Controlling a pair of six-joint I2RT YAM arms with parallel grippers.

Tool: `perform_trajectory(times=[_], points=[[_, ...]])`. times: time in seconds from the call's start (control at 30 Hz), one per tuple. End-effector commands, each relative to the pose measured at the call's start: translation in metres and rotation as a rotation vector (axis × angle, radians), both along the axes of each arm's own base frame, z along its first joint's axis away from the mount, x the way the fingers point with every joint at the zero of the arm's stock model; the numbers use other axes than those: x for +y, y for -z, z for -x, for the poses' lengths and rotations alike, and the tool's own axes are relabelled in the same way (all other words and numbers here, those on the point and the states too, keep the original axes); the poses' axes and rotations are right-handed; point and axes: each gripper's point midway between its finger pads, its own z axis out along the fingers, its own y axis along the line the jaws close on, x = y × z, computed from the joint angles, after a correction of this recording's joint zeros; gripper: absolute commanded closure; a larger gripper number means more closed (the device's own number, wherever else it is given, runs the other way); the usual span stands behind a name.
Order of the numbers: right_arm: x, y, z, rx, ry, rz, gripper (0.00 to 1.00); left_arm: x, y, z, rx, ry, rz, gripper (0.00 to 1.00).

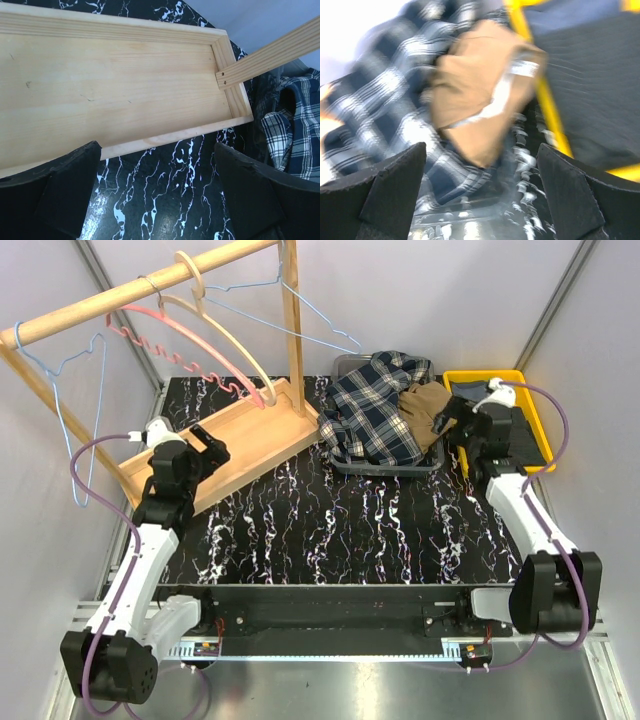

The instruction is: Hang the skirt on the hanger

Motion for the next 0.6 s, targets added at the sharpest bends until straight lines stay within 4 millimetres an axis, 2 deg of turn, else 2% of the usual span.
perform_trajectory(times=[0.0,0.03,0.07,0.13,0.17,0.2,0.27,0.3,0.33,0.43,0.47,0.5,0.57], points=[[0.059,-0.024,-0.017,0.000,-0.351,-0.042,0.00,-0.010,-0.010,-0.005,-0.037,0.050,0.036,0.01],[0.075,-0.008,-0.019,0.058,-0.399,-0.040,0.00,-0.012,-0.009,-0.005,-0.033,0.068,0.026,0.01],[0.079,-0.013,-0.026,0.052,-0.408,0.012,0.00,-0.017,-0.009,-0.005,-0.029,0.095,0.029,0.01],[0.097,0.006,-0.031,0.102,-0.439,0.083,0.00,-0.020,-0.009,-0.006,-0.028,0.113,0.033,0.01],[0.117,0.006,-0.033,0.098,-0.458,0.146,0.00,-0.023,-0.006,-0.006,-0.020,0.131,0.038,0.01],[0.125,0.020,-0.036,0.127,-0.471,0.164,0.00,-0.024,-0.005,-0.006,-0.016,0.140,0.036,0.01],[0.140,0.021,-0.042,0.129,-0.481,0.178,0.00,-0.028,-0.001,-0.005,-0.003,0.158,0.044,0.01],[0.141,0.032,-0.047,0.151,-0.469,0.193,0.00,-0.029,0.001,-0.005,0.000,0.161,0.048,0.01],[0.144,0.034,-0.050,0.150,-0.475,0.214,0.00,-0.030,0.001,-0.005,0.000,0.166,0.053,0.01],[0.166,0.039,-0.058,0.142,-0.511,0.313,0.00,-0.039,0.005,-0.003,-0.001,0.208,0.082,0.01],[0.176,0.042,-0.057,0.139,-0.522,0.374,0.00,-0.041,0.012,-0.002,0.012,0.218,0.086,0.01],[0.180,0.050,-0.061,0.147,-0.519,0.408,0.00,-0.043,0.012,-0.002,0.009,0.226,0.091,0.01],[0.180,0.050,-0.069,0.143,-0.485,0.475,0.00,-0.044,0.015,-0.002,0.013,0.233,0.094,0.01]])
